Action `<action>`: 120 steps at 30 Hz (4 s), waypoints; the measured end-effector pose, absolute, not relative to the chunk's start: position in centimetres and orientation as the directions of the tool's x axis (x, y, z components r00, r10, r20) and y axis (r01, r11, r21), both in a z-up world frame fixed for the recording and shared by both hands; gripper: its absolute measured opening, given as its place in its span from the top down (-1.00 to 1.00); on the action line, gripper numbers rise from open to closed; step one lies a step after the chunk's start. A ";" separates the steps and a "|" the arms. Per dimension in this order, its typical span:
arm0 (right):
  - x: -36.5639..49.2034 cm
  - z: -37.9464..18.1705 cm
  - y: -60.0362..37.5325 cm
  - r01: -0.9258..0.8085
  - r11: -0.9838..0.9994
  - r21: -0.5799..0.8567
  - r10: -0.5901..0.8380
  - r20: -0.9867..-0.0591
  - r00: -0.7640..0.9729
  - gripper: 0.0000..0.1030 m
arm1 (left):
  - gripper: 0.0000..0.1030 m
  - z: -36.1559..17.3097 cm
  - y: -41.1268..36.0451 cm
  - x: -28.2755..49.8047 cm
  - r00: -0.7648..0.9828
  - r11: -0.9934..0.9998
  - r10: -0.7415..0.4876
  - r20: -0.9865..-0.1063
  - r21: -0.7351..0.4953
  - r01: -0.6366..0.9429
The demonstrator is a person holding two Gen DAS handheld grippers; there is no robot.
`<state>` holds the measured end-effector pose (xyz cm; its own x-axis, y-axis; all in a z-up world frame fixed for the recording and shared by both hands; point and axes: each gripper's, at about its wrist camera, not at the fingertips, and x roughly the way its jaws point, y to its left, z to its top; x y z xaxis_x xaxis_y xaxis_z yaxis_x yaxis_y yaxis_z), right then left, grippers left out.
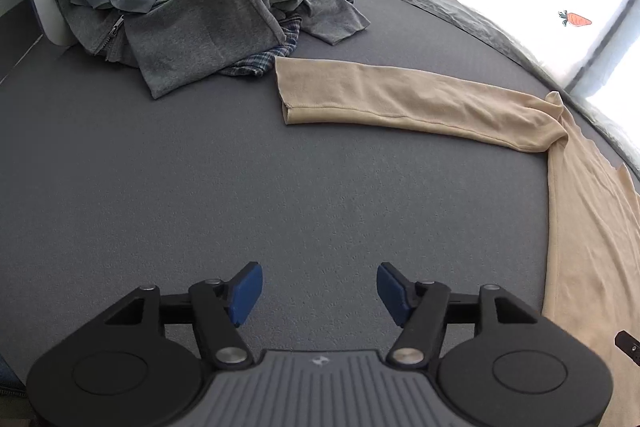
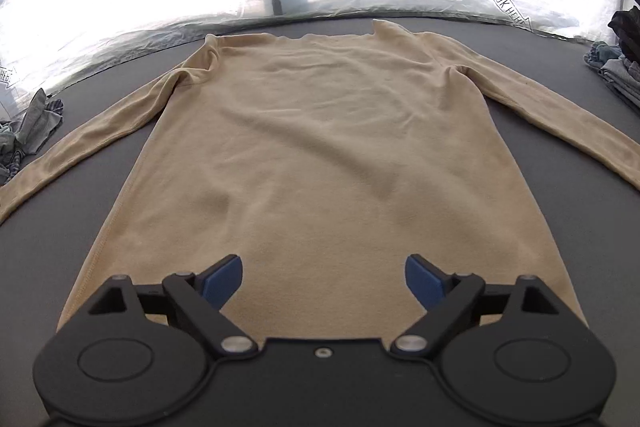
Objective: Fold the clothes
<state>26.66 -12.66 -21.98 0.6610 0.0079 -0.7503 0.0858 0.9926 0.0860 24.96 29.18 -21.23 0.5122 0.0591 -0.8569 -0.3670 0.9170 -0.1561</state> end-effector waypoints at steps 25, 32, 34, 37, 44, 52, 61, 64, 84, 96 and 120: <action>30.4 -25.0 -9.0 0.233 0.972 0.009 -0.169 -0.664 0.728 -1.00 | -0.21 -23.4 35.0 38.3 0.548 0.883 0.105 -0.830 -0.176 -0.435; 30.4 -25.1 -9.0 0.234 0.972 0.012 -0.168 -0.659 0.733 -1.00 | 0.91 -23.2 33.0 37.5 0.537 0.925 0.146 -0.831 -0.077 -0.372; 30.4 -25.2 -9.0 0.234 0.972 0.015 -0.167 -0.655 0.737 -1.00 | 0.91 -22.8 33.2 37.0 0.537 0.918 0.163 -0.828 -0.072 -0.391; 30.2 -25.2 -9.1 0.234 0.972 0.022 -0.164 -0.649 0.743 -1.00 | 0.92 -21.6 33.8 36.2 0.538 0.906 0.200 -0.819 -0.054 -0.420; 30.1 -25.3 -9.1 0.234 0.972 0.027 -0.162 -0.641 0.750 -1.00 | 0.91 -20.7 35.8 34.4 0.526 0.877 0.240 -0.816 -0.050 -0.477; 29.8 -25.4 -9.2 0.233 0.972 0.033 -0.160 -0.633 0.757 -1.00 | 0.91 -23.2 35.7 33.9 0.478 0.872 0.223 -0.849 -0.045 -0.487; 29.5 -25.1 -10.1 0.232 0.967 0.102 -0.119 -0.625 0.771 -1.00 | 0.91 -21.0 34.3 33.9 0.561 0.896 0.191 -0.806 -0.091 -0.435; 29.3 -24.9 -10.4 0.225 0.967 0.124 -0.097 -0.634 0.767 -1.00 | 0.91 -19.5 32.4 33.9 0.608 0.922 0.146 -0.780 -0.114 -0.369; 26.4 -24.3 -11.8 0.038 0.995 0.088 0.036 -0.706 0.707 -1.00 | 0.73 -21.8 11.4 32.2 0.398 0.944 -0.240 -0.885 -0.117 0.310; 28.2 -23.7 -11.1 0.008 1.000 0.027 0.017 -0.795 0.606 -1.00 | -0.08 -21.2 13.2 31.5 0.405 0.975 -0.176 -0.898 -0.102 0.197; 31.5 -24.0 -11.8 0.447 0.454 0.771 0.585 -0.636 0.502 0.40 | -0.17 -21.5 19.9 31.4 0.386 0.992 -0.074 -0.920 -0.107 -0.066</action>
<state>31.51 -11.78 -23.99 0.5021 0.5855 -0.6365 0.4469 0.4544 0.7706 31.41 19.90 -21.51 0.3856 -0.0740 -0.9197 -0.0658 0.9920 -0.1074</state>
